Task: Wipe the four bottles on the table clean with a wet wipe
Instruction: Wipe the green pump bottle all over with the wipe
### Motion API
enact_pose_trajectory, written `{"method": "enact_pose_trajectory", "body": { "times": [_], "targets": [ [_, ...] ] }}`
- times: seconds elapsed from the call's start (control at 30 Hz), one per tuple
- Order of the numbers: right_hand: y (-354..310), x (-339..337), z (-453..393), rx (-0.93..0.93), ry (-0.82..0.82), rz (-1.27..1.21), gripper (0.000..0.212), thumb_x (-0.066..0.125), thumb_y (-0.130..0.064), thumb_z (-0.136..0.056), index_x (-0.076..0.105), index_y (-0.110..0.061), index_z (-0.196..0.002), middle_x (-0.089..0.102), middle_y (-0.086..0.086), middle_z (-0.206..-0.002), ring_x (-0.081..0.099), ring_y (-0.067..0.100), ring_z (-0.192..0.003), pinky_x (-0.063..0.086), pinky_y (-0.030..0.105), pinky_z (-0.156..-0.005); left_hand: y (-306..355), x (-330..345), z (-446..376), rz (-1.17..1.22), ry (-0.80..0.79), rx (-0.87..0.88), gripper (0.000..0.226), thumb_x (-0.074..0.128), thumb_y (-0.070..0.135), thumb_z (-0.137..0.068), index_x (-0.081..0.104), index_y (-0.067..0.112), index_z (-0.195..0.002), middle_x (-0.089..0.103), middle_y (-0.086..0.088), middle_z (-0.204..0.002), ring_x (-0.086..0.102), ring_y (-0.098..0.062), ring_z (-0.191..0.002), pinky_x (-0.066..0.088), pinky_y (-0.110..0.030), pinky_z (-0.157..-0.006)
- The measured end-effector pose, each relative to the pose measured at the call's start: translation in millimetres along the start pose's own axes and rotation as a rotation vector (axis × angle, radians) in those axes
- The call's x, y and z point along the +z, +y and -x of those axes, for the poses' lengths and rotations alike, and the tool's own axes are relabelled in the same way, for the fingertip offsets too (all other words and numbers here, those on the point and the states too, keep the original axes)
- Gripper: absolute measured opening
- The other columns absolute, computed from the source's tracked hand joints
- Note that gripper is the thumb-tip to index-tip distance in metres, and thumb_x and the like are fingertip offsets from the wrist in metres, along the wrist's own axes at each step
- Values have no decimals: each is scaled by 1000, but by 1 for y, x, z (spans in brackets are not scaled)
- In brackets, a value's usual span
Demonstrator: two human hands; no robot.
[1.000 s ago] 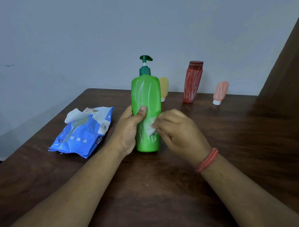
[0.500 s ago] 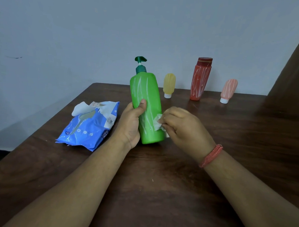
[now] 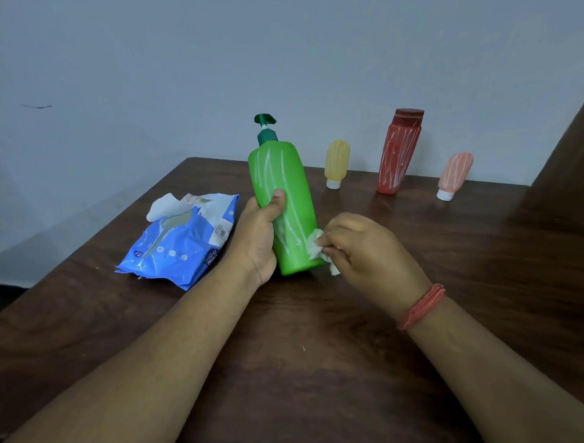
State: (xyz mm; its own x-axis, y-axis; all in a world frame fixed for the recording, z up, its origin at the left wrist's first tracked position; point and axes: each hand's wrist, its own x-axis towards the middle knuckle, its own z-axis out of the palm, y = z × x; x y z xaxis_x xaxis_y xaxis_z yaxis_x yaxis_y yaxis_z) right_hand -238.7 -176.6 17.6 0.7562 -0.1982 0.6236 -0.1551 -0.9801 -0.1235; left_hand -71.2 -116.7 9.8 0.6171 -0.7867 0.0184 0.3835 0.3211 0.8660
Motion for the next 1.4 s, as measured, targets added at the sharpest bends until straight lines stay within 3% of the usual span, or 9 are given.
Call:
{"method": "enact_pose_trajectory", "body": {
  "times": [0.17, 0.3, 0.4, 0.77, 0.9, 1.0, 1.13, 1.27, 1.4],
  "targets": [
    [-7, 2, 2, -154, -92, -34, 15, 61, -17, -92, 74, -10, -95, 68, 3, -97, 64, 25, -89, 55, 35, -77, -1, 0, 0, -31, -4, 17, 12, 57, 24, -101, 58, 14, -108, 74, -4, -93, 72, -21, -88, 60, -41, -79],
    [0, 1, -1, -47, -3, -7, 11, 65, -15, -89, 73, -9, -93, 67, 4, -95, 64, 27, -87, 56, 41, -75, 0, 0, 1, -39, -10, 28, 16, 58, 25, -101, 58, 15, -113, 74, -4, -96, 73, -20, -89, 60, -39, -76],
    [-6, 5, 0, -195, -63, -6, 15, 62, -16, -94, 75, -8, -96, 68, 5, -97, 63, 27, -87, 55, 39, -74, 1, 1, 3, -79, -34, 46, 14, 57, 25, -101, 57, 17, -113, 73, -4, -99, 73, -20, -91, 59, -37, -76],
    [-5, 0, -6, 1, 240, 96, 8, 67, -5, -90, 73, 0, -90, 64, 12, -91, 62, 31, -83, 54, 44, -69, -4, 9, 12, -184, -169, 106, 28, 57, 23, -101, 55, 15, -128, 71, -13, -119, 70, -29, -107, 58, -45, -88],
    [-10, 4, -2, -104, 150, 73, 9, 65, -6, -92, 72, -1, -88, 63, 11, -92, 61, 29, -84, 53, 43, -70, -5, 10, 12, -177, -180, 96, 29, 56, 22, -101, 54, 14, -130, 71, -13, -120, 70, -29, -106, 56, -45, -88],
    [-4, -1, -5, 7, 242, 81, 12, 66, -8, -90, 72, 1, -86, 62, 12, -89, 61, 29, -81, 54, 43, -67, -5, 9, 12, -164, -184, 98, 28, 56, 21, -102, 54, 14, -129, 71, -13, -119, 71, -27, -102, 57, -43, -83],
    [-13, 5, 2, -207, 17, 57, 8, 65, -7, -91, 72, -3, -90, 63, 11, -92, 60, 29, -83, 54, 43, -67, -5, 8, 11, -180, -169, 95, 28, 58, 25, -101, 55, 15, -127, 71, -14, -119, 70, -29, -105, 56, -46, -90],
    [-7, -1, -2, -69, 138, 41, 10, 65, -10, -92, 73, -4, -90, 60, 10, -89, 59, 28, -81, 53, 43, -65, -4, 7, 11, -169, -167, 87, 23, 58, 25, -101, 57, 19, -122, 71, -13, -117, 71, -29, -104, 57, -47, -88],
    [-16, 5, 3, -212, 18, 58, 11, 63, -9, -93, 71, -3, -88, 61, 11, -88, 58, 29, -79, 53, 43, -64, -4, 7, 10, -180, -165, 87, 22, 59, 27, -100, 57, 20, -121, 72, -12, -115, 71, -29, -103, 57, -48, -91]
  ]
}}
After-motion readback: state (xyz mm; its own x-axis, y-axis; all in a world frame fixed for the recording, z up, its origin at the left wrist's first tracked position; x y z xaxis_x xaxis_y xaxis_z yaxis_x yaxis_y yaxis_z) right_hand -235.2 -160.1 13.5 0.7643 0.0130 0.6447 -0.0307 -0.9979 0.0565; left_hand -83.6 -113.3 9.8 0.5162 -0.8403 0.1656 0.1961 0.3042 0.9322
